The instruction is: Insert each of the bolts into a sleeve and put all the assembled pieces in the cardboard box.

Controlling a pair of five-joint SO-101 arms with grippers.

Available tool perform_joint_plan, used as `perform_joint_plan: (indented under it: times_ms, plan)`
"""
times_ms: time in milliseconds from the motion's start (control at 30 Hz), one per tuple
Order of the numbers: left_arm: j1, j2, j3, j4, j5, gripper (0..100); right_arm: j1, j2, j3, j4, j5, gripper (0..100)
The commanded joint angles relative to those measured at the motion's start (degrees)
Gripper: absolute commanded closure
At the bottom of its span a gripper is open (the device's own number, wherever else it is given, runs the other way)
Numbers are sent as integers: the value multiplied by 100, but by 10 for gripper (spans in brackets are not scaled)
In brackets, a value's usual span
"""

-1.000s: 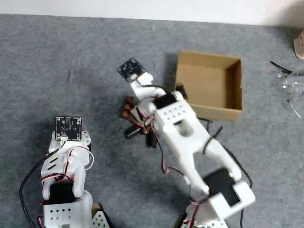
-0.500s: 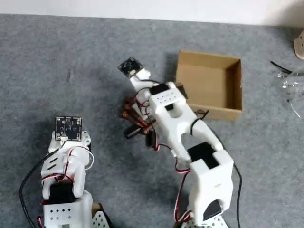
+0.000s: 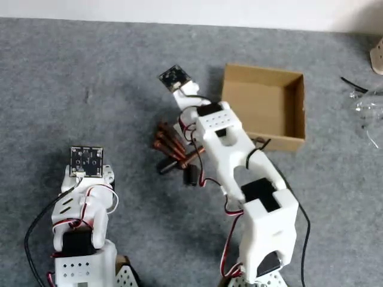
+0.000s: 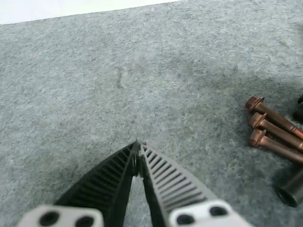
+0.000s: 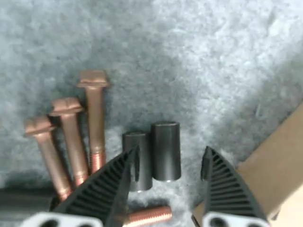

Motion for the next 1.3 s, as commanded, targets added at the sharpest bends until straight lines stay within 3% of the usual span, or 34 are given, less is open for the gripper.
perform_joint_plan:
  times_ms: [0, 1267]
  plan:
    - [-48, -57, -84, -132, 9, 989, 110, -31, 145, -409, 70, 807]
    - [-48, -57, -84, -132, 9, 989, 84, -31, 1068, -549, 44, 807]
